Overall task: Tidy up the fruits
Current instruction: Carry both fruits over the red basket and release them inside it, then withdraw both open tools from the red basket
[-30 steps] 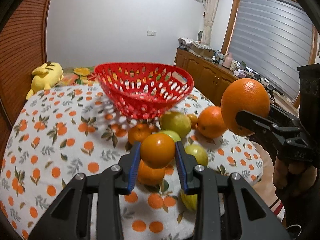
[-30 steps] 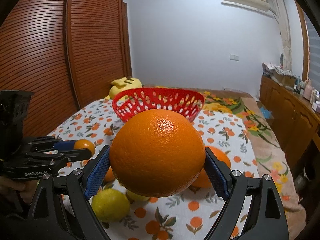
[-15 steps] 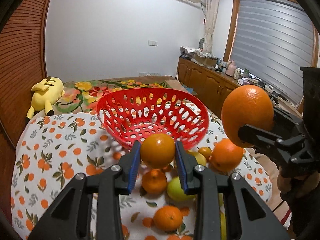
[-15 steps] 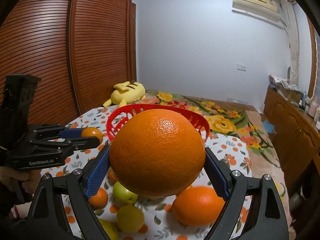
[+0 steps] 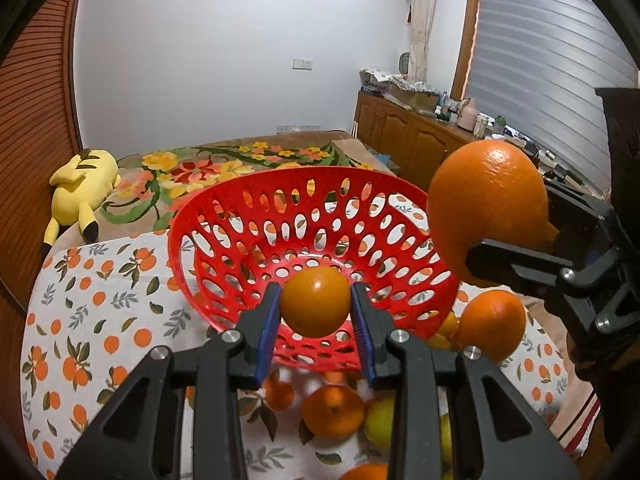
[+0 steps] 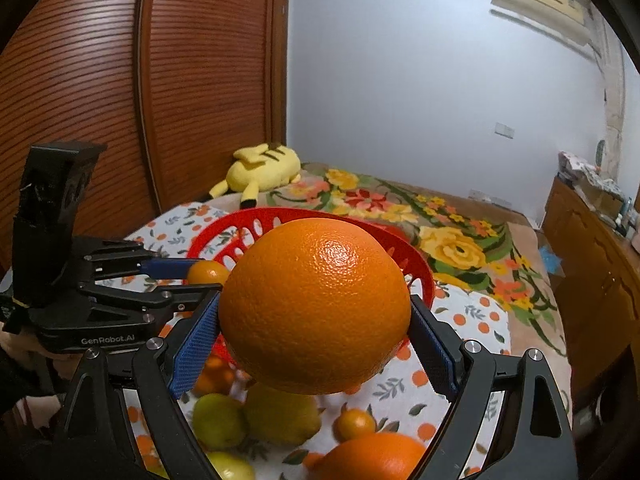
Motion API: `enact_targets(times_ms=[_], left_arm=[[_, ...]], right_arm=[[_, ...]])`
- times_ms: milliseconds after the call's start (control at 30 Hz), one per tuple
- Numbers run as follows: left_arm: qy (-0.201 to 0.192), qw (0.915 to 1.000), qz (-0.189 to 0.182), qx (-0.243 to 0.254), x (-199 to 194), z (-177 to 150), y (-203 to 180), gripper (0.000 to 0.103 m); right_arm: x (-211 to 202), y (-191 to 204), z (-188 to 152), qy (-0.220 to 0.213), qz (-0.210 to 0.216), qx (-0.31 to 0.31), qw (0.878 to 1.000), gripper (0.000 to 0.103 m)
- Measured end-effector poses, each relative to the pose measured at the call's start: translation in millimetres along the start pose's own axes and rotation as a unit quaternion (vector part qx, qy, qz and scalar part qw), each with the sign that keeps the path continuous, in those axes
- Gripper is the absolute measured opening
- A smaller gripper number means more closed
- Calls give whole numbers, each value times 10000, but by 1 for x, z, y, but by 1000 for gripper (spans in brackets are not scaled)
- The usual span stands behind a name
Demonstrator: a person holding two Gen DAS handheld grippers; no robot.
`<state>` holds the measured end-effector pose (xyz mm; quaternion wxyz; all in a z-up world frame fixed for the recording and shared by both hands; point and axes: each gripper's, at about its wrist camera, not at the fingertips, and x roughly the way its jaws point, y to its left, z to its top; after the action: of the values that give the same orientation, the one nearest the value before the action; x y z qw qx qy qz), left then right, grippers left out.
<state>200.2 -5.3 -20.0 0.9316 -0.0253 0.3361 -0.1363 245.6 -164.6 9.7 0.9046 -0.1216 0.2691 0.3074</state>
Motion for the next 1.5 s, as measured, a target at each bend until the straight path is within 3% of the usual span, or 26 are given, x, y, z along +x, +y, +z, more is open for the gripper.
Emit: enact_targets(times_ms=[500, 1500], left_arm=[[146, 9999, 42, 2, 24, 7, 9, 37], [-149, 9996, 99, -224, 0, 7, 35, 42]], right_arm=[[50, -12, -1, 520, 261, -62, 9983, 91], [106, 14, -7, 1579, 504, -538, 9847, 91]])
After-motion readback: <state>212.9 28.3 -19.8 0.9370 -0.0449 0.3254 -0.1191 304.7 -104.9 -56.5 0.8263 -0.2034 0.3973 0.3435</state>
